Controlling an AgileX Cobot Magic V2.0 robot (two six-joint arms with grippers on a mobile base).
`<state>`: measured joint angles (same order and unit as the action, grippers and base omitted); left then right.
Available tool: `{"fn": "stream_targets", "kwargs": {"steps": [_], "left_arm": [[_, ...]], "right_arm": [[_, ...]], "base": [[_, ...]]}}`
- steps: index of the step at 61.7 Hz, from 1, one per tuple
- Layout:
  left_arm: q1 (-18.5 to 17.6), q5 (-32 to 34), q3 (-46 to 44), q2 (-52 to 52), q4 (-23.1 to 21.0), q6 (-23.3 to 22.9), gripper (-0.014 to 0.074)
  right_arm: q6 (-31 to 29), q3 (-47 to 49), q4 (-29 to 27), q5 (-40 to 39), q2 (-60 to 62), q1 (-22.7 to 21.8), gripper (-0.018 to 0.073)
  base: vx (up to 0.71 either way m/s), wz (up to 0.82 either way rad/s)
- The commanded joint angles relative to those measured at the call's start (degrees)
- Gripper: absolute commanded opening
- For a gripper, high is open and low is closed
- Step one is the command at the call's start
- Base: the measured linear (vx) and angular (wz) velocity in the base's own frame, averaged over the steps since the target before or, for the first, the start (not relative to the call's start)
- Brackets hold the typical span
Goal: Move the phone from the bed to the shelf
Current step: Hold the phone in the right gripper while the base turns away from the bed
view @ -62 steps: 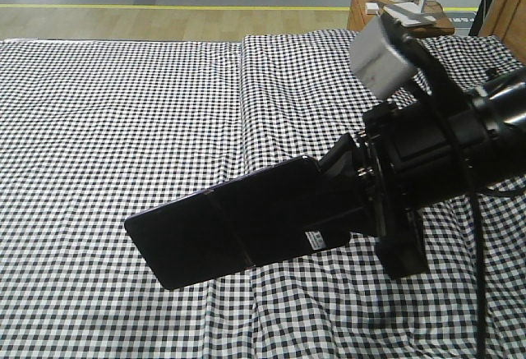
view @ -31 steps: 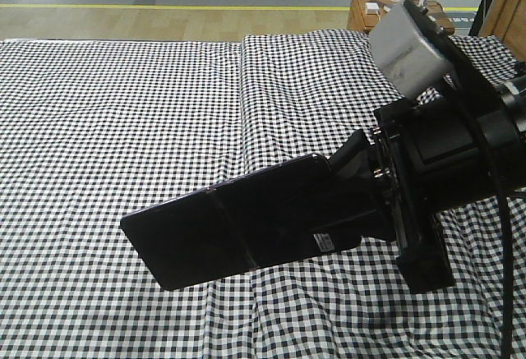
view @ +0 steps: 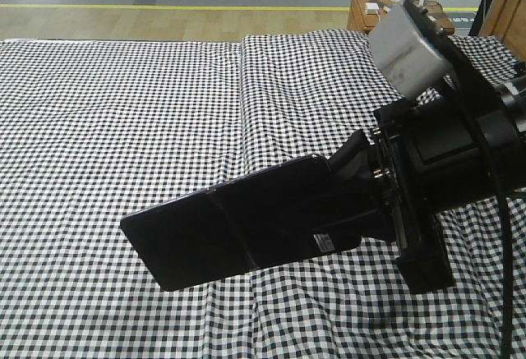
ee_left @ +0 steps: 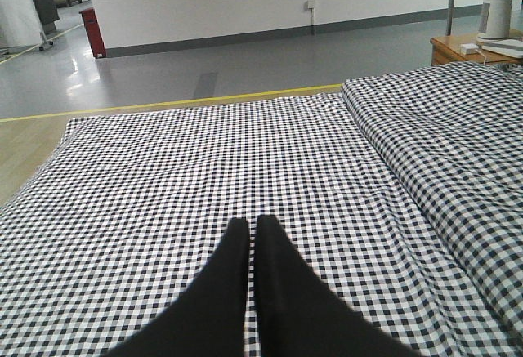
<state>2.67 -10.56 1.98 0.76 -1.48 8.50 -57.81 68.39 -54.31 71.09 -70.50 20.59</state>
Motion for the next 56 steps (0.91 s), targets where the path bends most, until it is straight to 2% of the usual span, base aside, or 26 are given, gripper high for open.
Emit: {"fn": "stream_targets", "kwargs": {"steps": [1,56], "left_arm": [[0.1,4.2,-1.3,0.7,-0.5,-0.3,0.0001],[0.1,4.2,-1.3,0.7,-0.5,-0.3,0.0001]], "right_arm": [[-0.1,1.5,-4.8,2.6,1.6,-0.1,-0.0002],[-0.1,1.5,-4.8,2.6,1.6,-0.1,-0.0002]], "base": [[0.0,0.0],[-0.01,0.05]]}}
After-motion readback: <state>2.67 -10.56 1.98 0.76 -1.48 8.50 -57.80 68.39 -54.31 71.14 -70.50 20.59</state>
